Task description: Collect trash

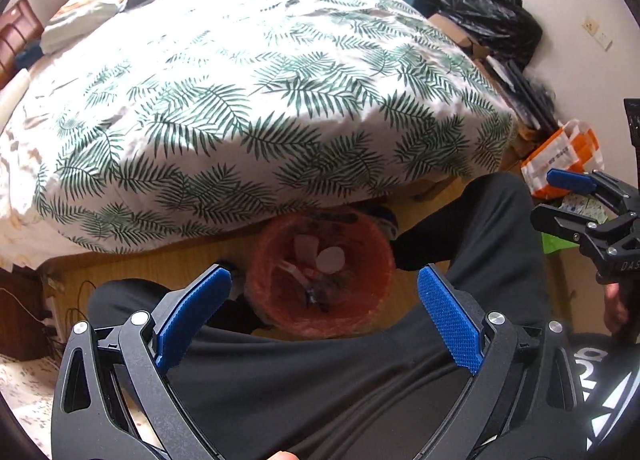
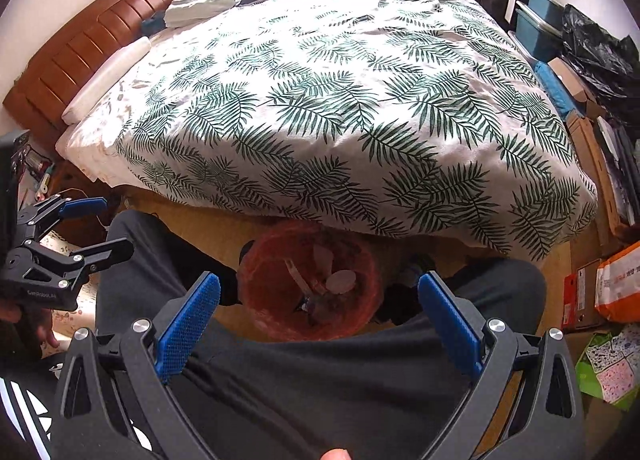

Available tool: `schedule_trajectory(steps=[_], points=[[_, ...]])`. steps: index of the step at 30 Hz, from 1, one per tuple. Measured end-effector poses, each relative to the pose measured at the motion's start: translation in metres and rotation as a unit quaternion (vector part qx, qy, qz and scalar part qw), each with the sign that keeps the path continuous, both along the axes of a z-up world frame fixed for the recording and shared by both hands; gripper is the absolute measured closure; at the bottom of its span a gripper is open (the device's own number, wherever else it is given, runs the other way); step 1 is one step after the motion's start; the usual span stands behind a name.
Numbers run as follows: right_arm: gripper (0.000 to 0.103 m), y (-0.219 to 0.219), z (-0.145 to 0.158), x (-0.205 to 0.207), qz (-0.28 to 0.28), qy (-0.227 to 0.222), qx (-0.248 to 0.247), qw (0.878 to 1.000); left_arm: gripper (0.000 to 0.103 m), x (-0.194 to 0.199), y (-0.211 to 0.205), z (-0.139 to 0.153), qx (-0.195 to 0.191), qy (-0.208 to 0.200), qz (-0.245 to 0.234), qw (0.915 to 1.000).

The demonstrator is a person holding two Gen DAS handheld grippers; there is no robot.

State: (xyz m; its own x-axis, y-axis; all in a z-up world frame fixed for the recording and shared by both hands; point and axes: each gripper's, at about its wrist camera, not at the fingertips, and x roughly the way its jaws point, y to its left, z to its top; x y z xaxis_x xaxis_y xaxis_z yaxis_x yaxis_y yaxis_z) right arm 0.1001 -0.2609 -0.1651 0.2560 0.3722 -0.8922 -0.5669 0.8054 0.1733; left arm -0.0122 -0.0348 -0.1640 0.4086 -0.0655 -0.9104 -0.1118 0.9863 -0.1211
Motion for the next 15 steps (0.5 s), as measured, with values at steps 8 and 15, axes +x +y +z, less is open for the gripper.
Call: schedule_trajectory(steps=[8,15], points=[[0.005,0.001,0.007,-0.013,0.023,-0.001,-0.012,1.0,0.006,-0.008,0.004,0.007,-0.022,0.005,0.03,0.9993],[0.005,0.009,0.015,-0.023,0.05,-0.014,-0.014,0.999,0.006,-0.01,-0.003,0.016,-0.026,0.01,0.01,0.9996]])
